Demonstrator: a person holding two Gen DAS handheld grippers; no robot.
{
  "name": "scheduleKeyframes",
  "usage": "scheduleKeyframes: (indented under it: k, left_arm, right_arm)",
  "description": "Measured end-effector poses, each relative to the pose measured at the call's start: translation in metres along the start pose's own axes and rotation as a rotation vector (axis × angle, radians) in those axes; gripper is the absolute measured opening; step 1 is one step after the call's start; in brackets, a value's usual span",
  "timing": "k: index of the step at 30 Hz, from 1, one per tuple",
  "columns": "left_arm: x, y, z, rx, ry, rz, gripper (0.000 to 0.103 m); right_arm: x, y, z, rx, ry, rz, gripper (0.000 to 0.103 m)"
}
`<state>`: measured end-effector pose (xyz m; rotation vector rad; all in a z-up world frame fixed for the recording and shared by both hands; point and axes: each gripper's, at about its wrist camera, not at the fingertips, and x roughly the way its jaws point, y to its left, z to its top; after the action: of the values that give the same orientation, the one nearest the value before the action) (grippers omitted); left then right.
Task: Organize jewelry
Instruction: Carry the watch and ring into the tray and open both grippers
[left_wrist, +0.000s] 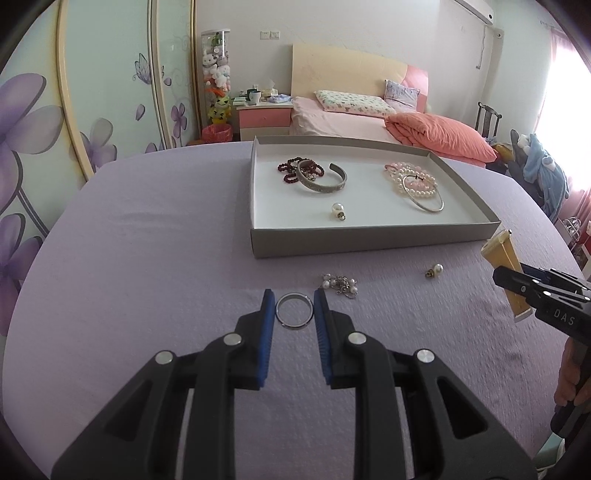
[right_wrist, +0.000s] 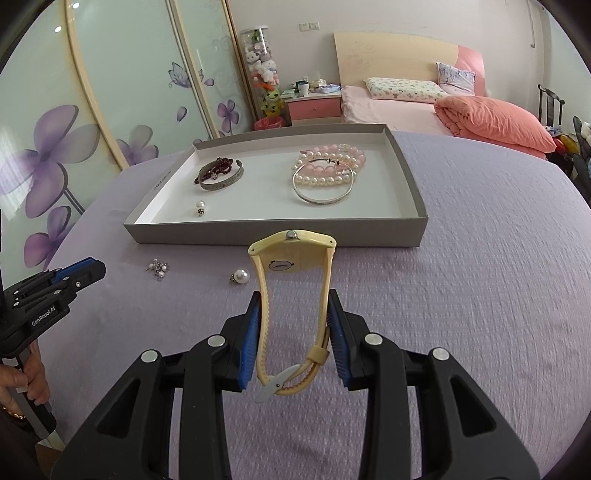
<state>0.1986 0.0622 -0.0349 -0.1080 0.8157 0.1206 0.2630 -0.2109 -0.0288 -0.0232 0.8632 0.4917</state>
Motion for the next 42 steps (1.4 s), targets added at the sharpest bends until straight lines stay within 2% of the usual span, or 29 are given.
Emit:
scheduleKeyframes:
  k: [12, 19, 23, 27, 32, 38, 42]
  left_arm:
    - [0.001, -0.005, 0.003, 0.012, -0.004, -0.002, 0.022]
    - [-0.006, -0.006, 0.042, -0.001, -0.08, -0.018, 0.022]
    - [0.006, -0.01, 0.075, -0.013, -0.105, -0.045, 0.022]
    - [0.035, -0.014, 0.109, -0.038, -0.093, -0.078, 0.022]
    - [0.074, -0.016, 0.136, -0.045, -0.067, -0.054, 0.022]
    - [0.107, -0.014, 0.15, -0.052, -0.032, -0.049, 0.022]
    - [0.12, -0.014, 0.15, -0.044, -0.014, -0.047, 0.022]
  right_arm:
    - [-0.001, -0.001, 0.003, -0.008, -0.004, -0.003, 0.035]
    - [-0.023, -0.013, 0.056, 0.007, -0.134, -0.051, 0.035]
    - [-0.014, -0.02, 0.089, 0.024, -0.172, -0.076, 0.035]
    - [0.014, -0.025, 0.114, 0.039, -0.151, -0.078, 0.035]
    - [0.063, -0.035, 0.136, 0.068, -0.071, -0.063, 0.036]
    - [0.111, -0.039, 0.144, 0.091, 0.015, -0.082, 0.036]
    - [0.121, -0.036, 0.146, 0.077, 0.024, -0.096, 0.04]
